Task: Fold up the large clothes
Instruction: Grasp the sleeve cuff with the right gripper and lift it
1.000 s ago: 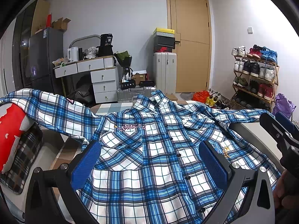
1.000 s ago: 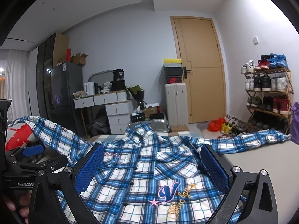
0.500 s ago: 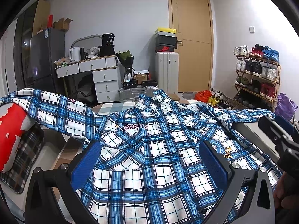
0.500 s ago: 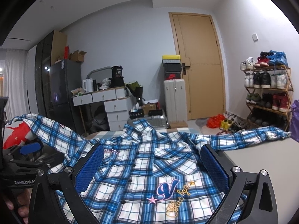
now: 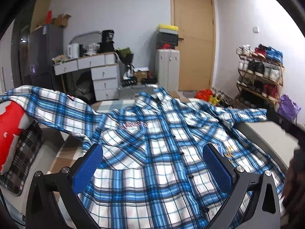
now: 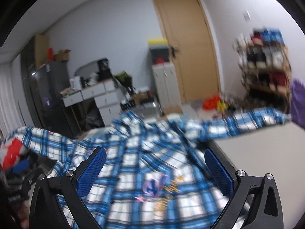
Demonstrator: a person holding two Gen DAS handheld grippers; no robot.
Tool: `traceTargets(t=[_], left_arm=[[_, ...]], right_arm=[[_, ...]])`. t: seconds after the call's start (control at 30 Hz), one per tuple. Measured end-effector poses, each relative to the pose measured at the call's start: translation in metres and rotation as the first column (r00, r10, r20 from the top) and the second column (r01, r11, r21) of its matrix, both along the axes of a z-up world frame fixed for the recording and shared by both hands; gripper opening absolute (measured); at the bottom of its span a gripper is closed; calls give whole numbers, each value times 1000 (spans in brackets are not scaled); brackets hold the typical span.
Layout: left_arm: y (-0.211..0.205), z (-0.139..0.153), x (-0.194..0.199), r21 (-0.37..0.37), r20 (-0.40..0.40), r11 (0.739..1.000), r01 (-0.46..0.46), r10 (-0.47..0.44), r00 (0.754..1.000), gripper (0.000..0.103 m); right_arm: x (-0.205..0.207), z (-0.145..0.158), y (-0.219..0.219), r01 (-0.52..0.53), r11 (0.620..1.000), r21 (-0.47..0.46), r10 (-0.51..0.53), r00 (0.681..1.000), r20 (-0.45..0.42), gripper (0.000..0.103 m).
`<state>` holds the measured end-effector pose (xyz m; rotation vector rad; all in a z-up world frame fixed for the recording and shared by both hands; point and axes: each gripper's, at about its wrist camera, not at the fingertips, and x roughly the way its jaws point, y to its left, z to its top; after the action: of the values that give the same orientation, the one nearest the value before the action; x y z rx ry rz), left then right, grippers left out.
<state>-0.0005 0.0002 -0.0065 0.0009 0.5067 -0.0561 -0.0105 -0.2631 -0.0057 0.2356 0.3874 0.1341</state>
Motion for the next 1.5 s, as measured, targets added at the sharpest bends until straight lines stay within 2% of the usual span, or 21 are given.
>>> traceTargets(t=[0.17,0.27,0.33,0.47,0.53,0.63,0.73,0.77,0.83,0.87,0.97,1.03,1.07,1.1,1.13,1.17,1.2,1.23,1.27,1.4,1.5], left_arm=[[-14,-5,5,17,-27,999,44,-43,999,102],[-21,-10,10,10,-65,997,73,-72,995,102],[-26,-14,13,15,-86,996,89,-87,992,102],[-31,-21,17,44,-114,994,104,-99,989,102],[-32,-27,21,65,-130,992,105,-96,987,102],[-31,-35,27,102,-158,990,99,-82,984,102],[-34,-42,35,120,-185,988,96,-72,980,102],[-35,-43,36,125,-191,988,94,-69,979,102],[-36,-47,39,139,-203,986,92,-63,977,102],[-37,-48,39,143,-209,985,95,-63,976,102],[-39,-50,42,142,-224,985,102,-68,972,102],[-41,-52,42,149,-232,983,106,-70,970,102],[-41,-52,43,152,-237,983,107,-69,969,102],[-41,-53,44,153,-241,982,108,-69,968,102],[-41,-54,45,152,-247,982,110,-70,966,102],[-42,-54,46,151,-249,983,110,-70,966,102],[-42,-54,45,148,-251,983,109,-70,965,102],[-41,-53,45,147,-250,983,109,-70,966,102],[-41,-53,43,147,-247,983,109,-70,966,102],[-41,-51,43,149,-236,983,108,-71,969,102],[-40,-48,42,145,-228,984,107,-72,971,102]], right_arm=[[36,-12,-102,122,993,-4,-120,973,-198,103],[58,-21,-172,207,978,-1,-198,932,-303,103],[71,-27,-224,305,952,-1,-285,890,-356,103],[96,-40,-311,414,906,94,-338,838,-428,103],[110,-50,-350,462,865,197,-335,822,-460,103],[129,-61,-378,468,837,282,-306,829,-468,103],[150,-69,-389,500,816,290,-318,807,-497,102],[157,-72,-391,507,815,279,-322,798,-510,100],[171,-74,-394,559,815,155,-399,734,-549,100],[174,-75,-399,565,816,126,-413,721,-556,100],[186,-78,-404,575,813,94,-442,713,-544,98],[196,-82,-406,589,805,65,-462,692,-555,89],[199,-84,-408,595,803,44,-473,680,-561,78],[203,-86,-405,609,793,-8,-506,652,-565,69],[204,-86,-404,612,790,-36,-524,644,-558,65],[206,-85,-400,610,791,-54,-536,647,-542,52],[208,-83,-397,609,790,-68,-550,654,-519,21],[208,-80,-393,612,782,-115,-580,649,-492,4],[209,-78,-391,608,781,-144,-594,650,-474,4],[204,-64,-386,592,798,-114,-579,701,-416,4],[199,-35,-377,592,796,-127,-595,727,-343,4]])
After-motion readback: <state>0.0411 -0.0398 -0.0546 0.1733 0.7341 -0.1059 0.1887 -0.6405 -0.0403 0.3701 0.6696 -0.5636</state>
